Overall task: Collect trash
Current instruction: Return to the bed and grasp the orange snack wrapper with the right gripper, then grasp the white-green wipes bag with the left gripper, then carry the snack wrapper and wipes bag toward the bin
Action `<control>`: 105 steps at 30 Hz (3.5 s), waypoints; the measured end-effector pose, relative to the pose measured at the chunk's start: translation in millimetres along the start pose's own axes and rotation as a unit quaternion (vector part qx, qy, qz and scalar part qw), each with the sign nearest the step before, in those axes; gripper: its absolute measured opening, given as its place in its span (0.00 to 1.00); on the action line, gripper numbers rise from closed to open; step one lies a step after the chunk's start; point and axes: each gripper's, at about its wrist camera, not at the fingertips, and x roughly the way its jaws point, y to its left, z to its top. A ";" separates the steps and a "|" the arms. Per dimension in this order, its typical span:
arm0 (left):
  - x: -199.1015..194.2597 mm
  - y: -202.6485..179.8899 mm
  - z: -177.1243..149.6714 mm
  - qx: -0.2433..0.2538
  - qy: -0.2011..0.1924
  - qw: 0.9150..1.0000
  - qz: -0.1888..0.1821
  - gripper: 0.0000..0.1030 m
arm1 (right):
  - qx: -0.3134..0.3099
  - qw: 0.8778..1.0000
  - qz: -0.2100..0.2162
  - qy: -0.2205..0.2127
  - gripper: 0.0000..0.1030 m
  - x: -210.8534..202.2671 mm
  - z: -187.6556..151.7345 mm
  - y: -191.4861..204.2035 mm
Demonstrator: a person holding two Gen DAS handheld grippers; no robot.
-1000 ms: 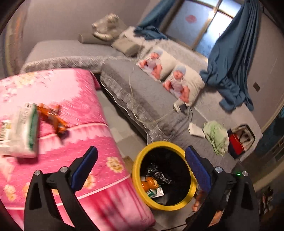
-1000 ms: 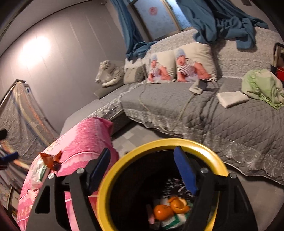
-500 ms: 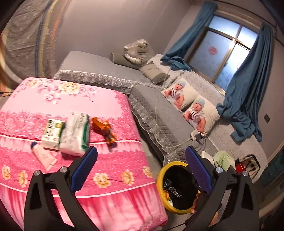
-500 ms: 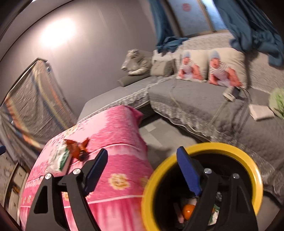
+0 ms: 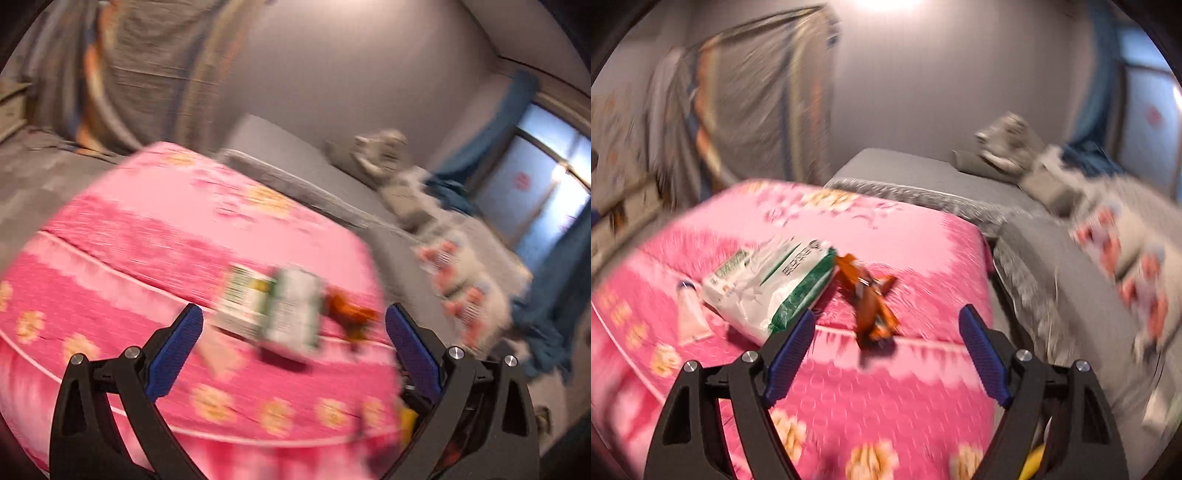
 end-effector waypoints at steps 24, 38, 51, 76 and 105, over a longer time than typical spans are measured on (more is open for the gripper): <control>92.8 22.5 -36.3 0.167 0.109 0.977 0.076 0.92 | 0.087 0.991 0.088 0.040 0.12 32.0 -4.1 -33.1; 181.7 -62.9 -40.2 0.271 0.137 0.949 0.089 0.92 | 0.169 0.976 0.131 -0.028 0.12 -58.0 -48.9 -81.0; 244.9 -83.3 -52.3 0.321 0.164 0.917 0.170 0.91 | 0.204 0.967 0.149 -0.037 0.12 -70.1 -66.6 -98.1; 151.4 -81.8 -27.8 0.259 0.095 0.961 0.021 0.02 | 0.208 0.968 0.128 -0.058 0.12 -111.8 -69.0 -93.9; 75.3 -268.1 -132.7 0.367 0.092 0.908 -0.182 0.00 | 0.305 0.949 -0.025 -0.072 0.12 -189.6 -166.5 -196.1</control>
